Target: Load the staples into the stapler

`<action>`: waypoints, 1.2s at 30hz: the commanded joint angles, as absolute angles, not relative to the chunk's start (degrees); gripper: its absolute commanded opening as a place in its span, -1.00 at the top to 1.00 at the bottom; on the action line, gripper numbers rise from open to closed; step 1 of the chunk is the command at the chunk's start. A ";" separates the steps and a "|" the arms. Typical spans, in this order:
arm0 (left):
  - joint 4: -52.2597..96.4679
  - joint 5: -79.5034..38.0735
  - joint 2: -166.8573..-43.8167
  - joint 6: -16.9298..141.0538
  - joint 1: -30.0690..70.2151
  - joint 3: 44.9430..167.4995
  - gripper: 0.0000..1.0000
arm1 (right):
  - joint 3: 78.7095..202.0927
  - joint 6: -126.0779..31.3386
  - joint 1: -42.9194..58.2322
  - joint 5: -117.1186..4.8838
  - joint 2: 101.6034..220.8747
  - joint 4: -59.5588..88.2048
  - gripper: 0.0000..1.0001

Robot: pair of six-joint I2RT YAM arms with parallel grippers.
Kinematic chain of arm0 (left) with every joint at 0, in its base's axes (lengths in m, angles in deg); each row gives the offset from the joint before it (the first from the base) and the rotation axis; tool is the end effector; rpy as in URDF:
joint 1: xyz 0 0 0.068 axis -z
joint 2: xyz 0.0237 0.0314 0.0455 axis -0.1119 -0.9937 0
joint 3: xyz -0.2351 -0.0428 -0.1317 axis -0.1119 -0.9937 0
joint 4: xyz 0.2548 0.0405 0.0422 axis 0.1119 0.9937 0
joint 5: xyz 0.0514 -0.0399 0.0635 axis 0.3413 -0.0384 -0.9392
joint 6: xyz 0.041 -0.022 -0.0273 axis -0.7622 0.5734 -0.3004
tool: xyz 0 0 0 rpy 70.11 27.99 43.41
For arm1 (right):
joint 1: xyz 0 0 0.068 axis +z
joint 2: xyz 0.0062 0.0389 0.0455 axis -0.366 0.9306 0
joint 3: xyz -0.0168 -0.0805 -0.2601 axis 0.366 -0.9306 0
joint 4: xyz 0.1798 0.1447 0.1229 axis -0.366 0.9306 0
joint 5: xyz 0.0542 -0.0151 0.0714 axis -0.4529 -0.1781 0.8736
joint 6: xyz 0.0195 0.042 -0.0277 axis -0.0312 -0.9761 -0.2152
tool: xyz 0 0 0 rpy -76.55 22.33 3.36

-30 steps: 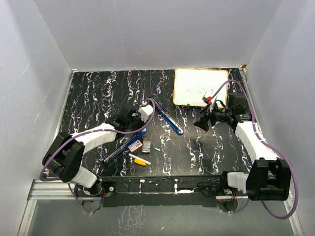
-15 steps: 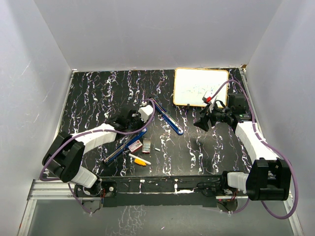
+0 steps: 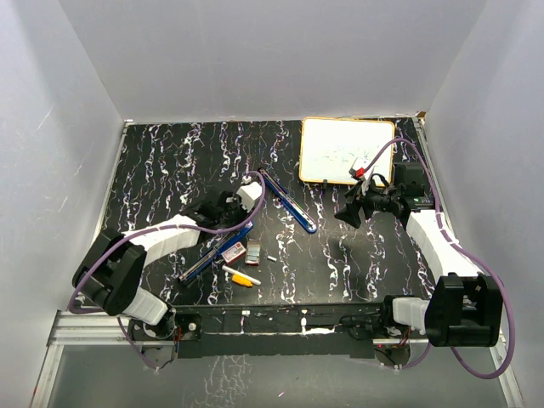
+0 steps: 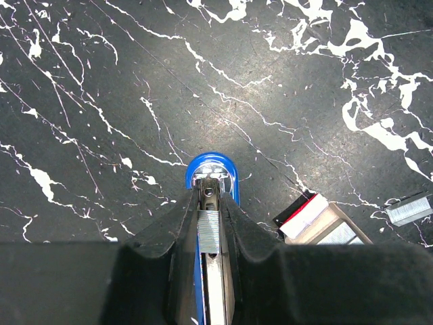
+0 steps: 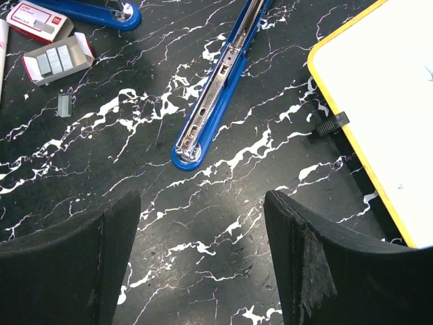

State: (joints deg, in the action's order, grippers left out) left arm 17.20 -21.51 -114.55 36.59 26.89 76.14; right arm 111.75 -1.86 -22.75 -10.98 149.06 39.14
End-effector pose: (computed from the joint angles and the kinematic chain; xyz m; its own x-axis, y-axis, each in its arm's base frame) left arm 0.2526 -0.1717 0.1915 -0.3194 0.4947 -0.8082 0.7310 0.6713 0.1220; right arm 0.2400 0.0231 0.2537 -0.2448 -0.3728 -0.8950 -0.8701 0.4917 0.0332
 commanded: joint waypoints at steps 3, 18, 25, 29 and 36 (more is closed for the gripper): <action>18.37 -18.86 -111.74 36.59 25.55 74.67 1.00 | 112.92 -1.58 -23.05 -9.28 148.89 37.89 -0.53; 17.33 -15.91 -109.65 36.52 23.93 73.21 1.00 | 113.11 -1.54 -23.05 -9.18 148.76 38.16 -0.53; 17.17 -14.94 -109.30 36.44 23.31 72.79 1.00 | 113.28 -1.53 -23.05 -9.03 148.70 38.26 -0.53; 17.33 -14.28 -109.51 36.40 22.87 72.66 0.96 | 113.44 -1.45 -23.05 -9.00 148.66 38.39 -0.53; 17.53 -12.11 -109.52 36.18 21.47 72.28 0.93 | 113.59 -1.44 -23.05 -8.84 148.72 38.50 -0.53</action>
State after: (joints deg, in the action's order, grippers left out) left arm 16.70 -14.56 -111.95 36.57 22.48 73.36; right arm 111.75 -1.84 -22.75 -10.20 149.06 39.22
